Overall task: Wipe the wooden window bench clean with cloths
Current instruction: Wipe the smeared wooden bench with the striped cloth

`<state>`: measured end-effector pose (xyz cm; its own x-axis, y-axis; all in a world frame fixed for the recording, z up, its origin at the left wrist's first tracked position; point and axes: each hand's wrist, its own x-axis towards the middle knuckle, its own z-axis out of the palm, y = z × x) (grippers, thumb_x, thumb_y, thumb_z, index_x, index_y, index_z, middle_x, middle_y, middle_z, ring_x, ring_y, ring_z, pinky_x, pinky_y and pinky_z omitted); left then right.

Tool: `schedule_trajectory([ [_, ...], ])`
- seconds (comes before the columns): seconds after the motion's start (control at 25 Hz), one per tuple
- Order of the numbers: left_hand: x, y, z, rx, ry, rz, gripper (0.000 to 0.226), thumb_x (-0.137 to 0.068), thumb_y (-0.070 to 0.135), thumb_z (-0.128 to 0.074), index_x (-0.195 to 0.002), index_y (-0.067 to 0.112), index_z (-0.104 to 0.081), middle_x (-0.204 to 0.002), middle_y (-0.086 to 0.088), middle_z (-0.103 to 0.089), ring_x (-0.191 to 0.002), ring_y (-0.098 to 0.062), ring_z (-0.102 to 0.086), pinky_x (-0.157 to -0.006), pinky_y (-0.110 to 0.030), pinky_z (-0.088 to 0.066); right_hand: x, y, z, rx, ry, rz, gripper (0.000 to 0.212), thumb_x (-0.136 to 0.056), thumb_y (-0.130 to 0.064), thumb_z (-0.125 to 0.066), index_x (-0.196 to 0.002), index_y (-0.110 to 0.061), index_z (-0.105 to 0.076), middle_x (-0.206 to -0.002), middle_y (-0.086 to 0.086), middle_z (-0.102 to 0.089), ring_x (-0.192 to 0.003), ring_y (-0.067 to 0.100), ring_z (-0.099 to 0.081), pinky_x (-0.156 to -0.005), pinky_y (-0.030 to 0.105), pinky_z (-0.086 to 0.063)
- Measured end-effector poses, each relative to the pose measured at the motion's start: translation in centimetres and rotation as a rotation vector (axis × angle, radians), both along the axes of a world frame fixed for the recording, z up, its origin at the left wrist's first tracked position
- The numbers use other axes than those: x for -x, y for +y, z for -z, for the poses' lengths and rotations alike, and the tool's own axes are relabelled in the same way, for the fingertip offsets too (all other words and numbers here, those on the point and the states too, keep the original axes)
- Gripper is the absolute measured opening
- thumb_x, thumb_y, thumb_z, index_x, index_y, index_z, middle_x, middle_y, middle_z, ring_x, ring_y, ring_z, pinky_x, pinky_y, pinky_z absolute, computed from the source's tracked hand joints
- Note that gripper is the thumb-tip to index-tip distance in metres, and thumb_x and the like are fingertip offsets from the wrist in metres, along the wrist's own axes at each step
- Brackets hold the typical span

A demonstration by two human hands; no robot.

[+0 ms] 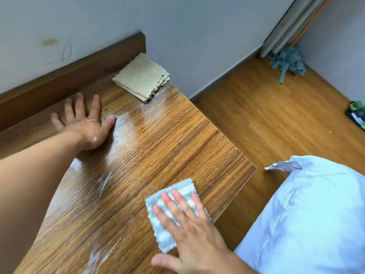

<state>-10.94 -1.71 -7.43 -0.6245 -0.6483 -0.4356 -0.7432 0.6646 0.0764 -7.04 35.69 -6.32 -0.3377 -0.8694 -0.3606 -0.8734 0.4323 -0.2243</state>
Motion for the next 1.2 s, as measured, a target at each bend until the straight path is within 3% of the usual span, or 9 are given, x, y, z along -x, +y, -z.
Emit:
schedule_trajectory([
  [0.16,0.3,-0.1,-0.1,-0.009,-0.008,0.004,0.084,-0.089,0.082,-0.017,-0.158,0.042,0.009,-0.169,0.001,0.022,-0.154,-0.027,0.02,-0.119,-0.061,0.009,11.3,2.3,-0.1,-0.036,0.109,0.308,0.094,-0.085,-0.089,0.003,-0.161,-0.035,0.011,-0.17,-0.006,0.016,-0.154,0.014,0.024,-0.124,0.053,0.006],
  [0.32,-0.3,-0.2,-0.1,-0.011,-0.019,-0.001,0.084,-0.089,0.082,-0.018,-0.158,0.042,0.009,-0.169,0.002,0.022,-0.154,-0.027,0.021,-0.119,-0.061,0.01,11.9,2.3,-0.1,-0.042,0.14,0.548,0.1,-0.082,-0.089,0.009,-0.162,-0.03,0.012,-0.17,0.0,0.019,-0.155,0.018,0.023,-0.125,0.054,0.006],
  [0.44,-0.4,-0.4,-0.2,-0.013,-0.016,-0.002,0.084,-0.089,0.082,-0.018,-0.158,0.043,0.009,-0.168,0.002,0.022,-0.154,-0.027,0.022,-0.119,-0.061,0.011,2.3,0.7,0.1,0.035,0.087,0.474,0.103,-0.087,-0.091,-0.012,-0.164,-0.023,-0.003,-0.171,0.009,0.004,-0.158,0.028,0.009,-0.124,0.058,0.0],
  [0.6,-0.2,0.0,-0.4,-0.034,0.0,-0.01,0.084,-0.09,0.082,-0.02,-0.158,0.043,0.009,-0.168,0.002,0.023,-0.154,-0.025,0.023,-0.12,-0.06,0.012,-7.3,-0.1,1.3,0.081,0.034,0.109,0.103,-0.076,-0.085,-0.059,-0.159,-0.029,-0.034,-0.167,0.004,-0.03,-0.156,0.027,-0.02,-0.113,0.058,-0.025],
  [0.68,-0.1,0.2,-0.8,-0.04,0.009,-0.026,0.083,-0.09,0.081,-0.023,-0.158,0.045,0.007,-0.169,0.004,0.021,-0.154,-0.023,0.022,-0.121,-0.057,0.012,-4.3,1.4,1.4,0.096,0.056,-0.007,0.096,-0.085,-0.085,-0.048,-0.162,-0.032,-0.025,-0.17,0.001,-0.02,-0.158,0.023,-0.013,-0.116,0.057,-0.02],
  [0.8,0.1,-0.3,-1.5,-0.076,0.03,-0.013,0.081,-0.092,0.077,-0.031,-0.158,0.046,0.002,-0.17,0.006,0.016,-0.155,-0.021,0.018,-0.123,-0.053,0.008,4.3,3.6,0.0,0.016,0.093,0.145,0.091,-0.091,-0.087,-0.014,-0.164,-0.033,-0.002,-0.172,-0.005,0.007,-0.158,0.018,0.009,-0.123,0.055,0.001],
  [0.92,-1.3,-1.0,-2.1,-0.096,0.07,-0.009,0.075,-0.096,0.071,-0.032,-0.16,0.044,-0.005,-0.171,0.005,0.01,-0.156,-0.02,0.012,-0.125,-0.052,0.003,10.8,0.0,-0.2,-0.115,0.109,0.254,0.097,-0.079,-0.091,0.007,-0.159,-0.037,0.019,-0.168,-0.005,0.027,-0.153,0.016,0.029,-0.123,0.053,0.014],
  [1.08,-1.7,-0.2,-2.8,-0.122,0.155,0.001,0.068,-0.1,0.065,-0.024,-0.161,0.035,-0.016,-0.171,-0.004,-0.006,-0.157,-0.026,-0.001,-0.125,-0.053,-0.007,14.6,-8.6,0.2,-0.114,0.065,0.236,0.101,-0.078,-0.092,0.002,-0.159,-0.034,0.022,-0.167,0.0,0.029,-0.152,0.022,0.031,-0.121,0.057,0.018],
  [1.2,-5.4,3.5,-3.3,-0.035,0.413,-0.143,0.065,-0.101,0.056,-0.034,-0.157,0.025,-0.03,-0.166,-0.01,-0.027,-0.153,-0.03,-0.021,-0.123,-0.052,-0.02,14.6,-13.3,-0.1,-0.121,0.04,0.101,0.101,-0.08,-0.091,-0.002,-0.159,-0.032,0.021,-0.166,0.002,0.03,-0.151,0.025,0.033,-0.121,0.059,0.017],
])
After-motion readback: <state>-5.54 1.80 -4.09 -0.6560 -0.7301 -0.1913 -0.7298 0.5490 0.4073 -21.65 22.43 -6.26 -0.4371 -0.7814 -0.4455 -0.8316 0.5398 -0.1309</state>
